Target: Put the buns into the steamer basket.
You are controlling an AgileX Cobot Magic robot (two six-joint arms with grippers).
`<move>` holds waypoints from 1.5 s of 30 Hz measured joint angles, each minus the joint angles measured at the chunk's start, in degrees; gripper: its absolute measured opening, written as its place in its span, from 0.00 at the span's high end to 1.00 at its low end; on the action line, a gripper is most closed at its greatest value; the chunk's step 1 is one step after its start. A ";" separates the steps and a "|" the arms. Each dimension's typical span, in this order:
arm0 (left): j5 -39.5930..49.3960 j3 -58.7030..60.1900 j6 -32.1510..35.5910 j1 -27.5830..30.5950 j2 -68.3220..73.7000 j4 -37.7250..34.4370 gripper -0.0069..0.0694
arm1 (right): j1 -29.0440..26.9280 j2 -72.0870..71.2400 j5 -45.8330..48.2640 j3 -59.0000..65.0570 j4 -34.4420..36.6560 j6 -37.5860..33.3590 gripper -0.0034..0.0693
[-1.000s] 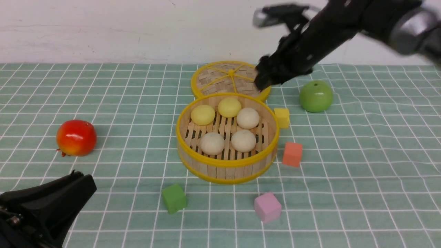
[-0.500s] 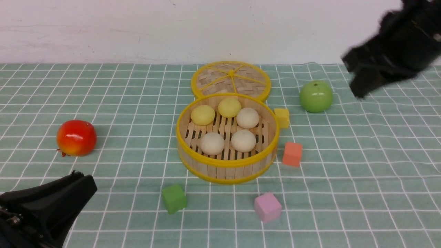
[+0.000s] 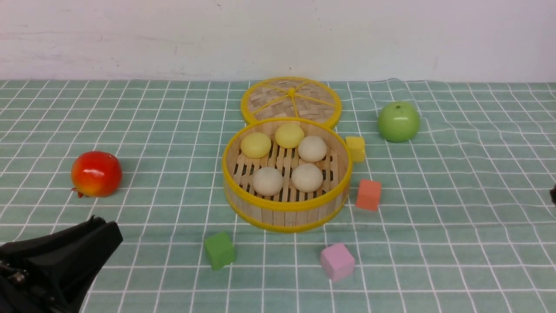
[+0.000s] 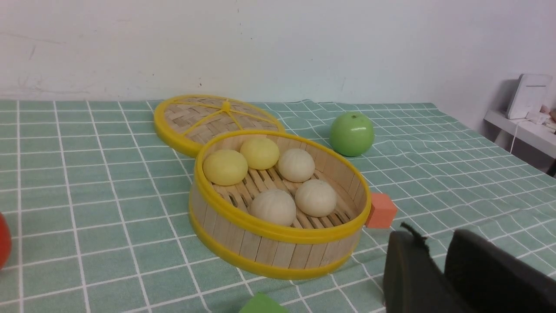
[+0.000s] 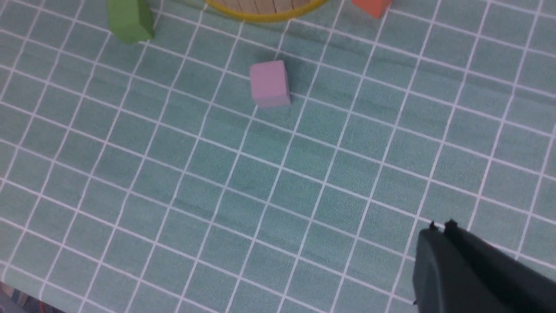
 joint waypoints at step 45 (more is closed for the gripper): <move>1.43 0.00 0.00 0.00 0.00 -0.22 0.71 | -17.80 -56.36 -50.77 71.69 -6.39 -6.01 0.95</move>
